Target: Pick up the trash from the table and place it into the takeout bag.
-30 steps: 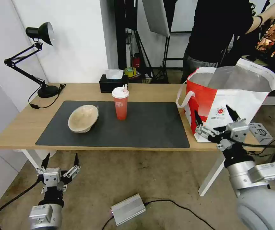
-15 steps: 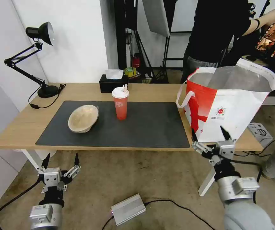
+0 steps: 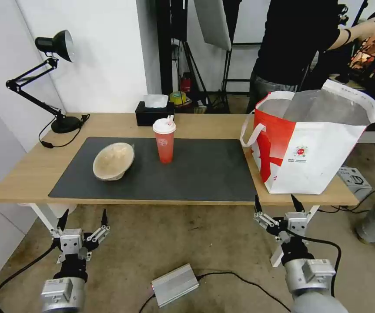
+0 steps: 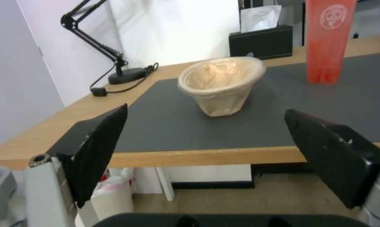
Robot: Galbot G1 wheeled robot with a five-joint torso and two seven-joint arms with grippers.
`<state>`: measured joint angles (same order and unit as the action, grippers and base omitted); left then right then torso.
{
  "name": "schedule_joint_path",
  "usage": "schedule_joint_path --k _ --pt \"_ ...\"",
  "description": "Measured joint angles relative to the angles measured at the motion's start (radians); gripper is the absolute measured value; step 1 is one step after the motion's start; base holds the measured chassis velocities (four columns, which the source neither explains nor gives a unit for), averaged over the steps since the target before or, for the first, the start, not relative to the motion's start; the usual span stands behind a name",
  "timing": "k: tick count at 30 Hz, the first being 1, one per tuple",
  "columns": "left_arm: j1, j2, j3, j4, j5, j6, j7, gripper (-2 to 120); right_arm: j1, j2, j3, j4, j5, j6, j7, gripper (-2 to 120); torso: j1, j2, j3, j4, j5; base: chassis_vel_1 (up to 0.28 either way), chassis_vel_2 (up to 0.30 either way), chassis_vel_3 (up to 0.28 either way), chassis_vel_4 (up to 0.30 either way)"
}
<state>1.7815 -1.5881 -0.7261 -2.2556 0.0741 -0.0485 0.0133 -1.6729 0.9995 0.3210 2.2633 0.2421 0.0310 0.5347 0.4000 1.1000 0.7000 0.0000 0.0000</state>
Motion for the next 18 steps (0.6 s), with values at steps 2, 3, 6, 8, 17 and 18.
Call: schedule_joint_path --k 2,3,6,8,17,18 --pt "0.0 0.001 0.0 0.0 0.0 0.0 0.0 100 -0.003 0.0 -0.003 -0.005 0.0 0.005 0.008 100 0.0 0.0 0.0 0.0 0.0 0.0 0.0 0.0 0.0" --pt "0.0 0.001 0.0 0.0 0.0 0.0 0.0 100 -0.004 0.0 -0.003 -0.007 0.0 0.007 0.009 100 0.0 0.0 0.0 0.0 0.0 0.0 0.0 0.0 0.0" --pt "0.0 0.003 -0.001 0.0 0.0 0.0 0.0 100 -0.005 -0.004 -0.001 -0.012 0.0 0.022 0.004 100 0.0 0.0 0.0 0.0 0.0 0.0 0.0 0.0 0.0" --pt "0.001 0.003 -0.002 0.0 0.0 0.0 0.0 100 -0.003 -0.009 0.002 -0.022 0.001 0.036 -0.013 100 0.0 0.0 0.0 0.0 0.0 0.0 0.0 0.0 0.0" --pt "0.005 0.004 -0.003 -0.001 0.0 0.0 0.0 100 -0.001 -0.009 0.005 -0.058 -0.006 0.073 -0.039 100 0.0 0.0 0.0 0.0 0.0 0.0 0.0 0.0 0.0" --pt "0.006 0.003 -0.004 -0.001 0.001 0.0 0.0 100 -0.001 -0.007 0.006 -0.059 -0.007 0.074 -0.039 100 0.0 0.0 0.0 0.0 0.0 0.0 0.0 0.0 0.0"
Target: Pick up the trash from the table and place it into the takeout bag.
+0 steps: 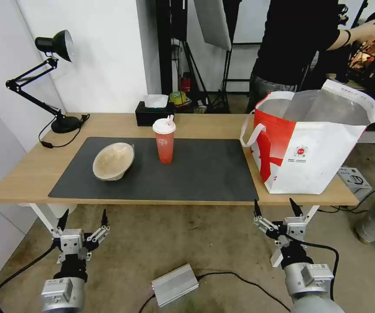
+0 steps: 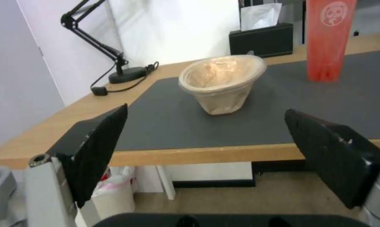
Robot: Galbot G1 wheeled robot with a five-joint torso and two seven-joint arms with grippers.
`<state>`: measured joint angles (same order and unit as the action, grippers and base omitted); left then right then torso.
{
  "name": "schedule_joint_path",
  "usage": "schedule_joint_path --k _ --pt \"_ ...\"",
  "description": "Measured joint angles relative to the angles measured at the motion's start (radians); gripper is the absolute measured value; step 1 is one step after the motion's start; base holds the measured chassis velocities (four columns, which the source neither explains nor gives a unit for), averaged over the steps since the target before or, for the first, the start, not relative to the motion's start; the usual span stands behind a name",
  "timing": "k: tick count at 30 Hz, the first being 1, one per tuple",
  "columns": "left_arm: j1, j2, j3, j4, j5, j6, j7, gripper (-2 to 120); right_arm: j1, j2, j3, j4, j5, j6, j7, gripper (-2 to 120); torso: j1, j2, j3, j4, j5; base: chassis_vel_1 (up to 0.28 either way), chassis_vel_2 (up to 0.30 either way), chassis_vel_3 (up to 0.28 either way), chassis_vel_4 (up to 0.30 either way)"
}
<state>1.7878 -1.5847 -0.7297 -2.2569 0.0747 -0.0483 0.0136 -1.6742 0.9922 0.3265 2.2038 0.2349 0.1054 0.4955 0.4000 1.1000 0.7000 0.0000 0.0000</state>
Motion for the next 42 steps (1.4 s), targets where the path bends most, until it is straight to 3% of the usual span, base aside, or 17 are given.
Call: schedule_joint_path --k 42 --pt "-0.005 0.001 -0.004 0.0 0.001 0.003 0.0 100 -0.011 0.034 -0.002 -0.062 -0.024 0.017 0.022 100 0.0 0.0 0.0 0.0 0.0 0.0 0.0 0.0 0.0"
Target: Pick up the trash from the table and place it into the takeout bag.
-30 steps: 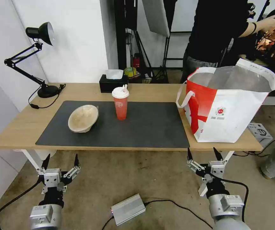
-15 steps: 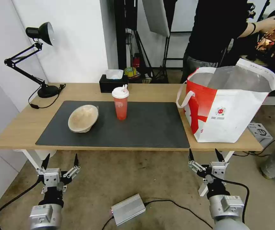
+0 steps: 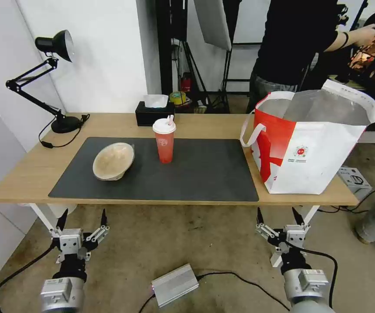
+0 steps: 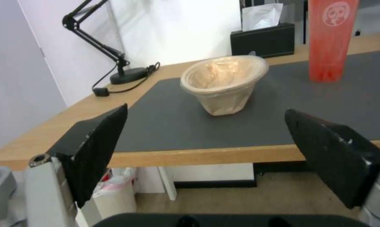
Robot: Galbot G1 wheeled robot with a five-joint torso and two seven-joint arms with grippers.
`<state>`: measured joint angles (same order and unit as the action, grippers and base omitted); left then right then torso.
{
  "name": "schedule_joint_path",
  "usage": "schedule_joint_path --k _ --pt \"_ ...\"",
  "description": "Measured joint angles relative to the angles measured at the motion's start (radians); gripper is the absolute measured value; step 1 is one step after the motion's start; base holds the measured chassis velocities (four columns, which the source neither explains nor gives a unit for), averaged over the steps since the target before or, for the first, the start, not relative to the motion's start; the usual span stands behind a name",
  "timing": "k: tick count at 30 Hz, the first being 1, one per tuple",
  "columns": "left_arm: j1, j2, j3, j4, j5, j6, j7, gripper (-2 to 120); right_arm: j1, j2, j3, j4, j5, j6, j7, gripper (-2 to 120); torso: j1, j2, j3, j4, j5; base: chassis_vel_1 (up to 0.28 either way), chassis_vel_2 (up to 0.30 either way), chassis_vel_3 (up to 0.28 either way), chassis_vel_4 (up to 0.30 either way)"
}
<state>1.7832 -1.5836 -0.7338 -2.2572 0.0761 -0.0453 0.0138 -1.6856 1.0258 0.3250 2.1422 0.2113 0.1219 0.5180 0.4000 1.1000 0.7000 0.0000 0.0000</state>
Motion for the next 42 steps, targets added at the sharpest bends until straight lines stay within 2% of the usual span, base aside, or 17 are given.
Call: schedule_joint_path --k 31,42 --pt "0.003 0.007 0.007 -0.015 0.0 -0.002 0.002 100 0.001 0.015 -0.005 -0.008 -0.008 0.003 0.001 100 0.0 0.0 0.0 0.0 0.0 0.0 0.0 0.0 0.0" --pt "0.007 0.007 0.007 -0.018 0.002 -0.004 0.003 100 0.001 0.002 -0.007 0.024 -0.009 0.003 -0.003 100 0.0 0.0 0.0 0.0 0.0 0.0 0.0 0.0 0.0"
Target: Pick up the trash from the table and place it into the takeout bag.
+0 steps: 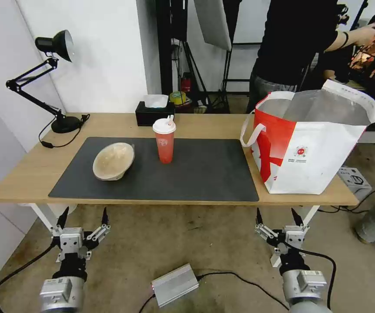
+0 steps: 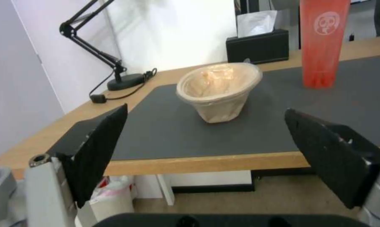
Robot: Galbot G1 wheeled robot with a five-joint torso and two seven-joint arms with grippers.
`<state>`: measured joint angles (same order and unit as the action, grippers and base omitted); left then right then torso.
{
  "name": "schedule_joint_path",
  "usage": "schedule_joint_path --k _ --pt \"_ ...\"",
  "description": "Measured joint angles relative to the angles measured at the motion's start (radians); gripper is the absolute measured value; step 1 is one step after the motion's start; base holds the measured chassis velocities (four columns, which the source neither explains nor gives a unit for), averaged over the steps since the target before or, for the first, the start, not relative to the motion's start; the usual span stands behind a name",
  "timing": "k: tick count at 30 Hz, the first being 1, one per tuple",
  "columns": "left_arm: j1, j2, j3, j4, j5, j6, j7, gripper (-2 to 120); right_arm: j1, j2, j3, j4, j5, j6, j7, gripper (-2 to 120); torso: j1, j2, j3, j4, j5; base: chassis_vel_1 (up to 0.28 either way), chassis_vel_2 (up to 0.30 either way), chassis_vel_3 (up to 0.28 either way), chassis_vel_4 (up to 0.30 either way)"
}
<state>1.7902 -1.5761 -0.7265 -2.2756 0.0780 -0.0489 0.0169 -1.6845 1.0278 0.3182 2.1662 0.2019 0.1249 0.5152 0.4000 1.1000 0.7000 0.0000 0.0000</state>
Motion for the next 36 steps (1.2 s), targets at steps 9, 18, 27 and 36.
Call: schedule_joint_path --k 9,18,27,36 --pt "0.002 0.001 0.0 -0.004 0.0 -0.001 0.0 100 0.038 -0.04 -0.008 0.036 0.019 0.0 -0.032 100 0.0 0.0 0.0 0.0 0.0001 0.0 0.0 0.0 0.0" --pt "0.002 0.001 0.001 -0.008 0.0 -0.001 0.001 100 0.131 -0.114 -0.052 0.083 0.082 0.0 -0.115 100 0.0 0.0 0.0 0.0001 0.0 0.0 0.0 0.0 0.0" --pt "-0.007 0.002 0.015 -0.002 0.017 0.002 0.001 100 0.279 -0.211 -0.08 0.101 0.208 -0.022 -0.2 100 0.0 0.0 0.0 0.0 0.0 0.0 0.0 0.0 0.0" --pt "-0.021 0.005 0.022 0.004 0.02 0.005 0.006 100 0.462 -0.277 -0.148 0.092 0.399 -0.079 -0.339 100 0.0 0.0 0.0 -0.0001 0.0001 0.0 0.0 0.0 0.0"
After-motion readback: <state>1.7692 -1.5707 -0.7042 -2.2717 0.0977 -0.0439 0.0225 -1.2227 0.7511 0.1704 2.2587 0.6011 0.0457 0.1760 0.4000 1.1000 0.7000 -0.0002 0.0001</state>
